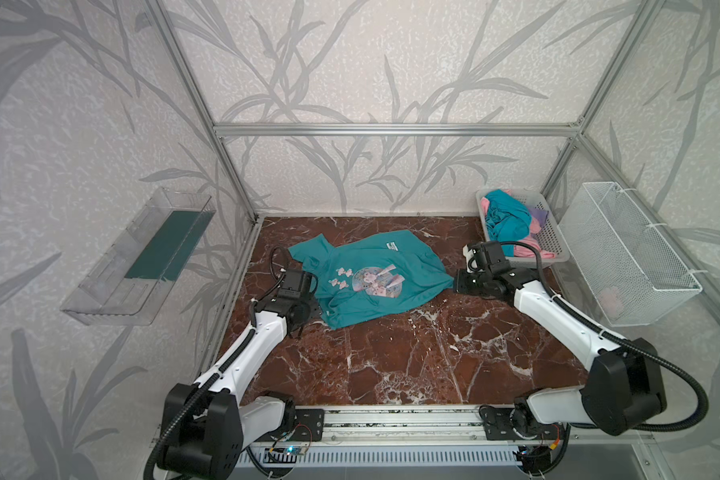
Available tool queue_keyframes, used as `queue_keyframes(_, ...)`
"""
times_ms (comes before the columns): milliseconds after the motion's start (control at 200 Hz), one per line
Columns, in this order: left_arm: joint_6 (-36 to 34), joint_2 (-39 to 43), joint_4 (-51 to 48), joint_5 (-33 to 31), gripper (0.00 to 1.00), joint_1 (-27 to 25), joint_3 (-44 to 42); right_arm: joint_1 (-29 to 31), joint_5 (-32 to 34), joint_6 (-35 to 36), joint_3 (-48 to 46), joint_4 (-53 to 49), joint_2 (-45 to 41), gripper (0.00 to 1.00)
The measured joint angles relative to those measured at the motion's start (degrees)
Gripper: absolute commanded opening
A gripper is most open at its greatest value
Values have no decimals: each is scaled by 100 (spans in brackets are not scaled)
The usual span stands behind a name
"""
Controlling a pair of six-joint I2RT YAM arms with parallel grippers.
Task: Fold and stack the t-shirts
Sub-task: 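Lay the teal t-shirt flat by drawing both grippers back toward the robot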
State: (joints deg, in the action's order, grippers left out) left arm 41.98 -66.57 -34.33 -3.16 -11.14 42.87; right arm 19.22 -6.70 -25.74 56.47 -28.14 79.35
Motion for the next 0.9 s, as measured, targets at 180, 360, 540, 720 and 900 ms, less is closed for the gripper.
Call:
queue_keyframes(180,74,-125,61,-103,74,-551,603,0,7,4,-94,15,-184,0)
queue_keyframes(360,120,-1237,400,-31,75,-1200,1091,0,-42,4,-92,138,-164,0)
queue_keyframes(540,116,-2256,326,-98,76,-1276,1172,0,-98,4,-37,164,-74,0)
queue_keyframes(720,76,-2634,271,-188,24,-1272,1473,0,-111,4,-26,223,-52,0)
queue_keyframes(900,-4,-3049,26,-444,0,-1272,2096,0,-105,17,-24,225,-52,0)
